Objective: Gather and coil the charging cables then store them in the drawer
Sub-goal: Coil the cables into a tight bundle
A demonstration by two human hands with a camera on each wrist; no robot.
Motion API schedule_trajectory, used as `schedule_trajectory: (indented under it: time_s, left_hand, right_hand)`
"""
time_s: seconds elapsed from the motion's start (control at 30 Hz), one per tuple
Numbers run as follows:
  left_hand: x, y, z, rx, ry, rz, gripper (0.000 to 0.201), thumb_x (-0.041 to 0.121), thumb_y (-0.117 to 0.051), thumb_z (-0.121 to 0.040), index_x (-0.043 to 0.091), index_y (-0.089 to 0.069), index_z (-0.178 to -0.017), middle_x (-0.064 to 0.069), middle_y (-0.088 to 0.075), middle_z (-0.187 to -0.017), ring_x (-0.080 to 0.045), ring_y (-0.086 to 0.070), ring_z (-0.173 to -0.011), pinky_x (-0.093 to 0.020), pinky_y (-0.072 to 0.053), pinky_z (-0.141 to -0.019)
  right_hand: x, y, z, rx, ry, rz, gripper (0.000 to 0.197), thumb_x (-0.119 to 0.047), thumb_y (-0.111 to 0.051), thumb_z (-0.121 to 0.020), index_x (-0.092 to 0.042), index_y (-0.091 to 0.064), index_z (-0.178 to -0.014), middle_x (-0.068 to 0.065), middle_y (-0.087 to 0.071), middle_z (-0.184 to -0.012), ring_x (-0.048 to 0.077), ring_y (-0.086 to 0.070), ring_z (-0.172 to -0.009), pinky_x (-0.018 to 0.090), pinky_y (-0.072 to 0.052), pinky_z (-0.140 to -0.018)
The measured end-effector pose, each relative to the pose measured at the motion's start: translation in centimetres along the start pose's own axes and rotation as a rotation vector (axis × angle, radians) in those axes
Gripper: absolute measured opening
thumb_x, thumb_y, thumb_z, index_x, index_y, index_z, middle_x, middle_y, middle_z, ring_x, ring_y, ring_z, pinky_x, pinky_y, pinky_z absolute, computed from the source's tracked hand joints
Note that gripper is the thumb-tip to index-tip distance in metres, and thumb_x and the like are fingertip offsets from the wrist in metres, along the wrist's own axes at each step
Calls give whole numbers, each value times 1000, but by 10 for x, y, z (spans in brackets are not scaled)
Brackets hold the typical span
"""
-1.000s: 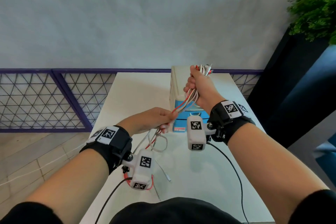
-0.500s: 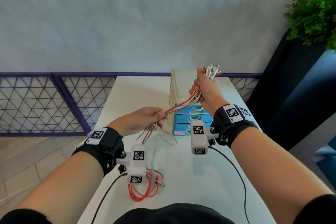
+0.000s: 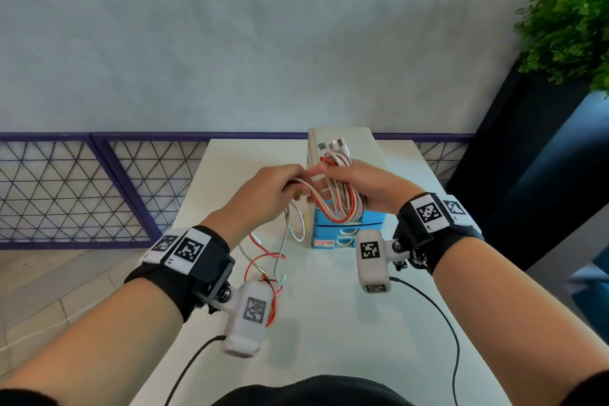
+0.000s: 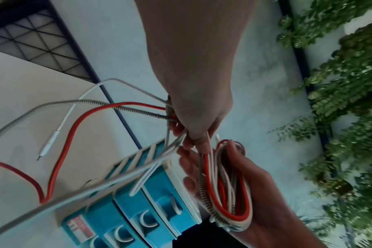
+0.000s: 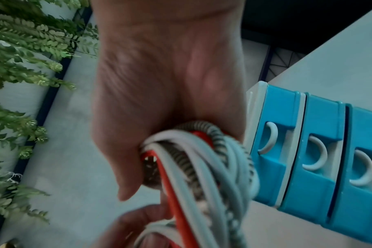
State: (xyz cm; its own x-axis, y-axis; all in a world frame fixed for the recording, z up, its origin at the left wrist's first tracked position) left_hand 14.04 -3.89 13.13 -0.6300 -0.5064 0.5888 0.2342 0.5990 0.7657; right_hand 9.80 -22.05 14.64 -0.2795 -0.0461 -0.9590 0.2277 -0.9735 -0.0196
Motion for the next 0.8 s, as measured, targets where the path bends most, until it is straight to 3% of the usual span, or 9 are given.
schedule_trajectory:
  time_s: [0.13,0.23,0.37,0.43,0.5,0.6,0.7,0.8]
  left_hand:
    - [15,1,-3,-11,13,-35,26,23,-57,-88,28,-35,-101,4,-66,-73,-21,-62,-66,-42,-51,-61]
    - [18,-1,-3,-14,16,-83,27,21,-55,-88,27,-31,-98,4,-64,-72,-21,-59,-63,-44,-49,-59]
    - [18,0,-12,-95,31,-104,24,21,-59,-86,24,-36,-94,3,-68,-80,-20,-61,-71,-41,-51,-65]
    - [16,3,-17,-196,96,-84,22,22,-62,-86,20,-41,-94,5,-66,-78,-17,-62,-73,-34,-48,-66]
    - [12,5,-20,-295,144,-94,20,25,-62,-87,20,-45,-96,7,-64,-78,-15,-62,-76,-31,-46,-66]
    - [7,5,-20,-341,132,-228,16,27,-57,-89,20,-49,-100,6,-62,-85,-18,-57,-84,-32,-37,-76]
    - [-2,-1,-17,-342,163,-280,7,27,-51,-89,20,-53,-90,4,-64,-87,-20,-56,-85,-36,-33,-88]
    - [-13,-8,-12,-355,246,-143,15,32,-48,-92,20,-57,-87,9,-65,-76,-18,-60,-72,-31,-42,-73]
  right_hand:
    - [5,-5,-1,-186,-117,-20,49,-28,-54,-96,3,-47,-132,26,-57,-130,41,-58,-118,53,-41,-105]
    - [6,-4,-1,-240,-136,-8,39,-15,-60,-92,4,-52,-125,29,-59,-125,42,-59,-117,53,-42,-105]
    - [1,-5,2,-137,-83,171,11,-5,-56,-94,1,-61,-101,17,-73,-92,22,-72,-79,39,-57,-85]
    - [-1,-5,3,-87,-65,270,9,-9,-58,-93,-2,-63,-90,10,-72,-78,17,-69,-65,34,-60,-72]
    - [-3,-5,4,-65,-71,308,11,-11,-59,-92,-3,-62,-86,7,-69,-70,17,-65,-59,35,-58,-67]
    - [-3,-7,6,1,-38,284,8,-8,-58,-92,-6,-59,-84,4,-62,-62,16,-59,-53,33,-56,-62]
    - [0,-12,5,118,11,172,8,-1,-54,-91,-8,-54,-93,3,-56,-57,14,-53,-45,27,-53,-49]
    - [5,-13,1,209,31,86,23,0,-52,-91,-9,-50,-113,4,-53,-58,15,-50,-44,27,-49,-48]
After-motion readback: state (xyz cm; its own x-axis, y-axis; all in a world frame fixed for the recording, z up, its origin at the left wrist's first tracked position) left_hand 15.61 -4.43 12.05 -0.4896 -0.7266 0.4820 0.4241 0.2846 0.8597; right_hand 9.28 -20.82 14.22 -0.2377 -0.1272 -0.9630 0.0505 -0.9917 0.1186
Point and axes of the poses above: each hand's wrist, its own z-axis away from the middle knuckle, its own y-axis out of the back of the hand, x = y × z, the point moved 1 cm from there along -z, towards the middle knuckle
